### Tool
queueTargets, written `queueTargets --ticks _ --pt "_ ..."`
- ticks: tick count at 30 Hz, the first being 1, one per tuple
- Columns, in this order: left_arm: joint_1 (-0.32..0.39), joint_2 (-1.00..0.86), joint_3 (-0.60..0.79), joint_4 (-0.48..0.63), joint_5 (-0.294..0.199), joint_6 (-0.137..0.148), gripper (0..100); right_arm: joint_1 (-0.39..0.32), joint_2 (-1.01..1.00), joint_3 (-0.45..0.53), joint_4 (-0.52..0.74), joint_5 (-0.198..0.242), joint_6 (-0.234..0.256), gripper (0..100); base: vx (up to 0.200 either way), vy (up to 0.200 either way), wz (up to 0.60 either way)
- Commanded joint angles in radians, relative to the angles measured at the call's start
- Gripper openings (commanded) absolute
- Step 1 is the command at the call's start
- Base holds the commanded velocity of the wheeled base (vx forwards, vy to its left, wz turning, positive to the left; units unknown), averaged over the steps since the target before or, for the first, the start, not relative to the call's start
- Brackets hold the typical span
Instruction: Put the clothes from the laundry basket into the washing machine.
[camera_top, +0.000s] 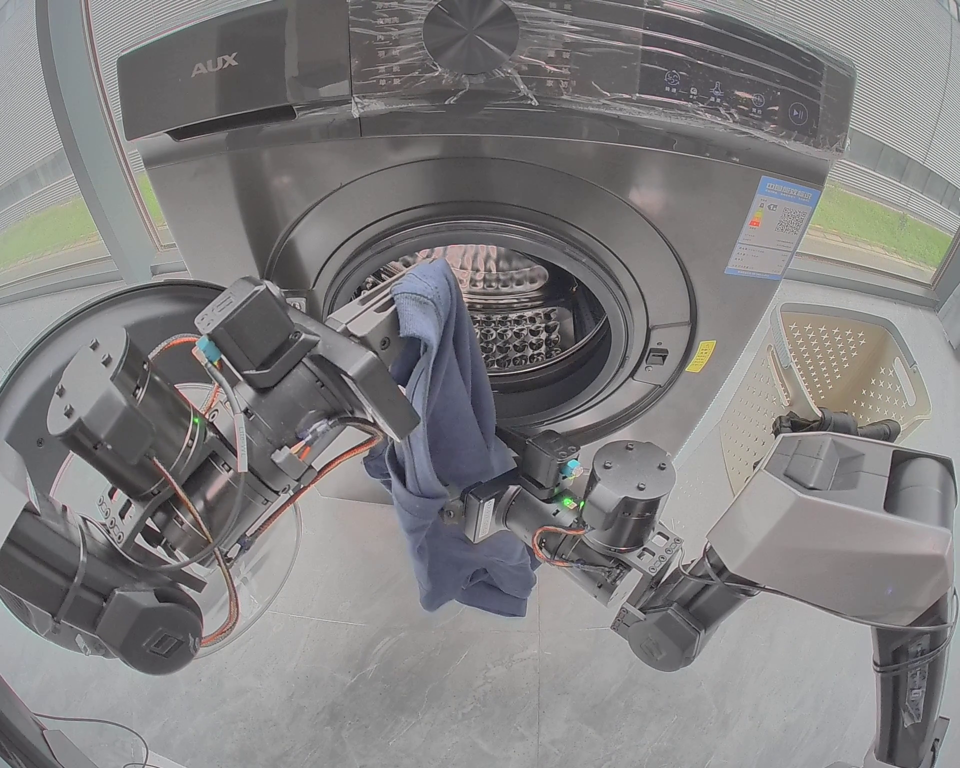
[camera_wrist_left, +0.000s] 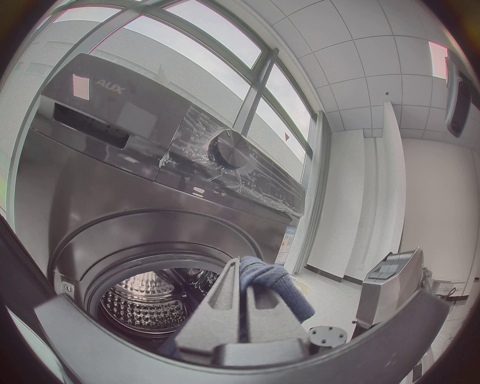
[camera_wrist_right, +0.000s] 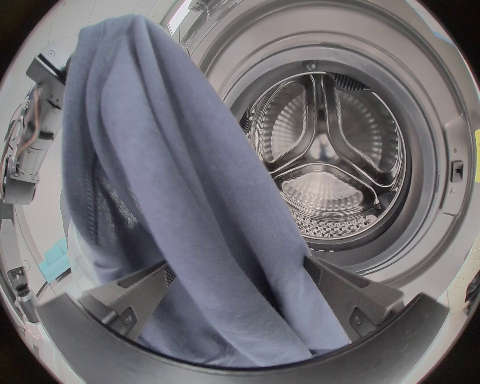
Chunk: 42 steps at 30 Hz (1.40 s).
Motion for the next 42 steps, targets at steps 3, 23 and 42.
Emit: queueTargets --ticks 3,23,42 --pt "-0.023 -0.04 0.01 -0.003 -0.004 -0.005 0 -0.019 0.072 -0.119 0.024 -0.003 0.001 100 0.0 0.0 0.0" --pt "0.016 -0.034 0.01 0.0 -0.001 -0.008 0 -0.044 0.081 -0.136 0.009 -0.006 0.007 0 0.0 0.0 0.0" --pt "0.181 0.113 0.253 0.002 -0.153 0.013 0 -0.102 -0.221 0.128 -0.002 -0.039 0.016 0 0.0 0.0 0.0"
